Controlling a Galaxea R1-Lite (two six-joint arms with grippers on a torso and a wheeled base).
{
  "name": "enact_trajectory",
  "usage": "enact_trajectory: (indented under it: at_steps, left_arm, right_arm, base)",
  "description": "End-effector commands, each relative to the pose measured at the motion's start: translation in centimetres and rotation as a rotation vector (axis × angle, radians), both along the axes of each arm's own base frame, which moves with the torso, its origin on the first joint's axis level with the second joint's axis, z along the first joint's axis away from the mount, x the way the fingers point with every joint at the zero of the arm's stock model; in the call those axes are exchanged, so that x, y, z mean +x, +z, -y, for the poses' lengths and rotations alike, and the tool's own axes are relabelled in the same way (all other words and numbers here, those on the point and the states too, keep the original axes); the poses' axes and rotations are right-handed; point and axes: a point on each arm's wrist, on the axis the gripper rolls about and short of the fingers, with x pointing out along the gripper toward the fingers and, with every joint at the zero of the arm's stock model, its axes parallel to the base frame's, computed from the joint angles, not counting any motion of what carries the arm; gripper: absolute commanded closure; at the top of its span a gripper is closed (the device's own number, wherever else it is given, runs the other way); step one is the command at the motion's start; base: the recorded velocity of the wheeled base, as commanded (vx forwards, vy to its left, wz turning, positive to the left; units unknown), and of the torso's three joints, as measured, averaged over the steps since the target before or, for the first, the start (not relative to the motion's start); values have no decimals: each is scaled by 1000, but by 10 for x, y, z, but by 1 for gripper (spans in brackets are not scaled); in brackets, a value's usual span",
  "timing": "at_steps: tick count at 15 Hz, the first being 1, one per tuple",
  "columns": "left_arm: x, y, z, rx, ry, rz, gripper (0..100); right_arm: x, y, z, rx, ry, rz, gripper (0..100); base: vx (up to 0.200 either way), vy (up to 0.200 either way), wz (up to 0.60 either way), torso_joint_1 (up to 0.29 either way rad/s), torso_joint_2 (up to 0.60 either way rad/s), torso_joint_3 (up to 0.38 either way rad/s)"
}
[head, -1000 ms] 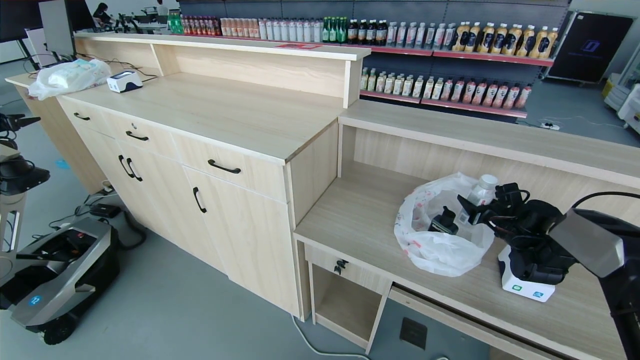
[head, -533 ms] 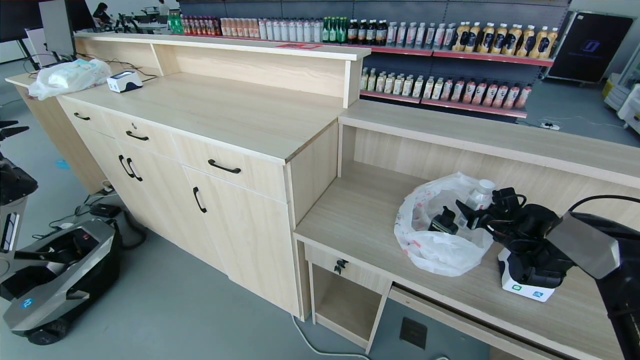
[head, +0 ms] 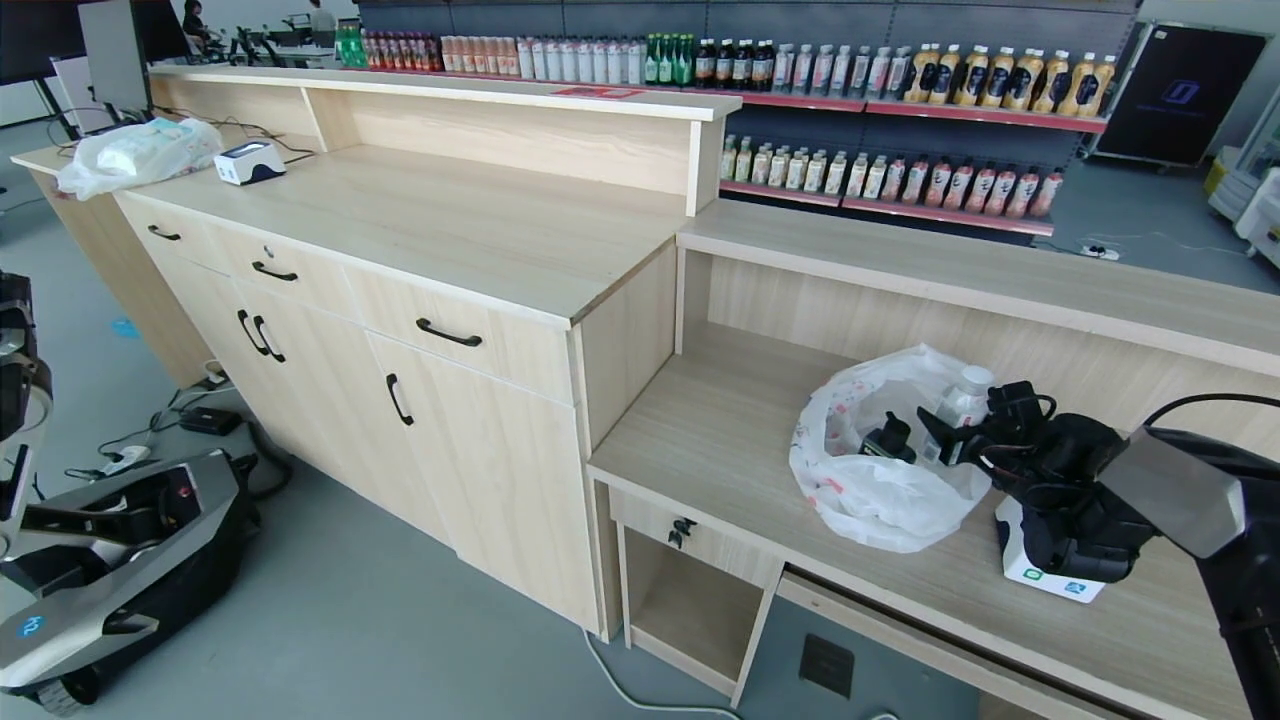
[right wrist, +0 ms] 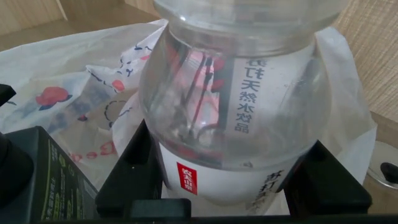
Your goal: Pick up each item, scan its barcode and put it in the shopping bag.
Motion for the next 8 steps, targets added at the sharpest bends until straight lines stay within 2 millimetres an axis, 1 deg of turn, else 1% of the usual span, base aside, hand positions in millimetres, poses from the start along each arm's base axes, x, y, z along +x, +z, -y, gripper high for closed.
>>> enact_trajectory:
  at_steps: [1, 2, 3, 5, 7, 8]
  left_arm:
    - [0, 0, 0, 0, 1, 0, 0]
    - [0, 0, 0, 0, 1, 0, 0]
    - [0, 0, 0, 0, 1, 0, 0]
    - [0, 0, 0, 0, 1, 0, 0]
    - [0, 0, 0, 0, 1, 0, 0]
    - [0, 0, 0, 0, 1, 0, 0]
  right_arm:
    - [-1, -1, 2, -3, -3, -4, 100]
    - [-1, -1, 2, -2, -6, -5, 100]
    - [-1, -2, 2, -2, -6, -7, 0]
    - [0, -2, 2, 0, -6, -14, 0]
    - [0, 3, 1, 0, -2, -14, 0]
    - [0, 15, 0, 1, 2, -13, 0]
  base:
    - [0, 0, 0, 0, 0, 0]
    - [0, 0, 0, 0, 0, 0]
    - [0, 0, 0, 0, 0, 0]
    - [0, 0, 0, 0, 0, 0]
    - [0, 0, 0, 0, 0, 0]
    - [0, 0, 0, 0, 0, 0]
